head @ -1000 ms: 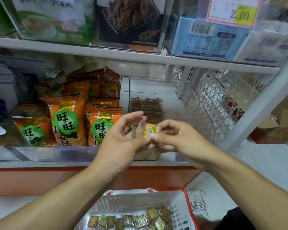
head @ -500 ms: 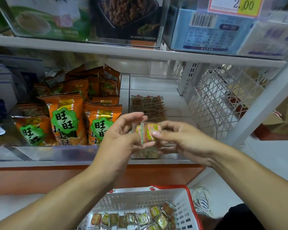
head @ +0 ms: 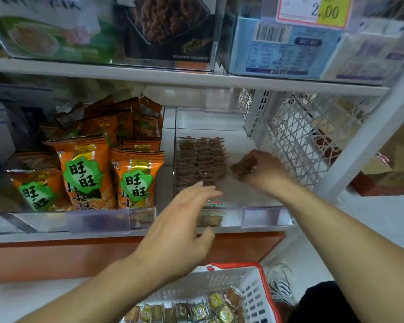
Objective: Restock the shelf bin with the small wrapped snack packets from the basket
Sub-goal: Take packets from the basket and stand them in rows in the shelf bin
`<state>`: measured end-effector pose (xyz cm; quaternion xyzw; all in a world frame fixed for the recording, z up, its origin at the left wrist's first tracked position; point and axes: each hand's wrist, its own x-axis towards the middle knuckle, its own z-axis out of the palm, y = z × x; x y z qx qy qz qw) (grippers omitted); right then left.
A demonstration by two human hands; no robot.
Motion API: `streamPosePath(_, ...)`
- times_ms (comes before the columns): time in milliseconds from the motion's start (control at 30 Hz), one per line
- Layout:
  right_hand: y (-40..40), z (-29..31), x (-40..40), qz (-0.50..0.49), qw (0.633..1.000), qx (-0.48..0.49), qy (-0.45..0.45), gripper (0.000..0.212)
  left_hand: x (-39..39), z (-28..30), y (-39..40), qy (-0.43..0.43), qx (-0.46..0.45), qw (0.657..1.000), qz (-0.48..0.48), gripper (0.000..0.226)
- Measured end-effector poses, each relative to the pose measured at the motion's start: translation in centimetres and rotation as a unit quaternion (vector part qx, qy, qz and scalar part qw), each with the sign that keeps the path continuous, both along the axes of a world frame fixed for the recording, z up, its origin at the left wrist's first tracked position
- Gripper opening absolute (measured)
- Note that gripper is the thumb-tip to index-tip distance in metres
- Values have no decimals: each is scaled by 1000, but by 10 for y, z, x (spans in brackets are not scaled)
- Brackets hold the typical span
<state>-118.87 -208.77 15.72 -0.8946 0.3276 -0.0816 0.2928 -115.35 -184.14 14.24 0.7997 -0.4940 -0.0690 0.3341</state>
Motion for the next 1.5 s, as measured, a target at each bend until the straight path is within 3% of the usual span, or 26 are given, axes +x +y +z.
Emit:
streamPosePath(100, -8, -22, 14, 7, 994, -27, 109, 30, -1, -11, -1, -44, 56, 997, -40, 71)
streamPosePath(233, -5, -37, 33, 23, 995, -35, 92, 27, -1, -17, -1, -61, 78, 994, -46, 74)
streamPosePath(433, -6, -43, 39, -14, 998, 27, 62, 49, 0, -16, 0, -75, 90, 992, -56, 72)
streamPosePath(833, -6, -49, 48, -38, 996, 48, 64, 44, 3, -16, 4, -76, 104, 989, -74, 72)
streamPosePath(1067, -7, -35, 42, -12, 997, 29, 75, 47, -2, -5, 15, -81, 35, 992, -90, 45)
streamPosePath(1200, 11, -8, 24, 15, 996, -85, -21, 31, -11, -6, 20, -99, 32, 989, -100, 32)
streamPosePath(1300, 49, 2, -3, 102, 963, -168, -182, 15, -16, -19, 23, -106, 167, 973, -115, 35)
streamPosePath(1367, 80, -7, -26, 210, 936, -174, -225, 9, -16, -35, 24, -90, 313, 935, -140, 44)
streamPosePath(1433, 103, -33, -48, 322, 915, -173, -172, 9, -16, -56, 27, -55, 438, 883, -162, 53)
streamPosePath(1500, 117, -74, -70, 400, 899, -172, -38, 10, -17, -80, 28, -22, 508, 843, -175, 59)
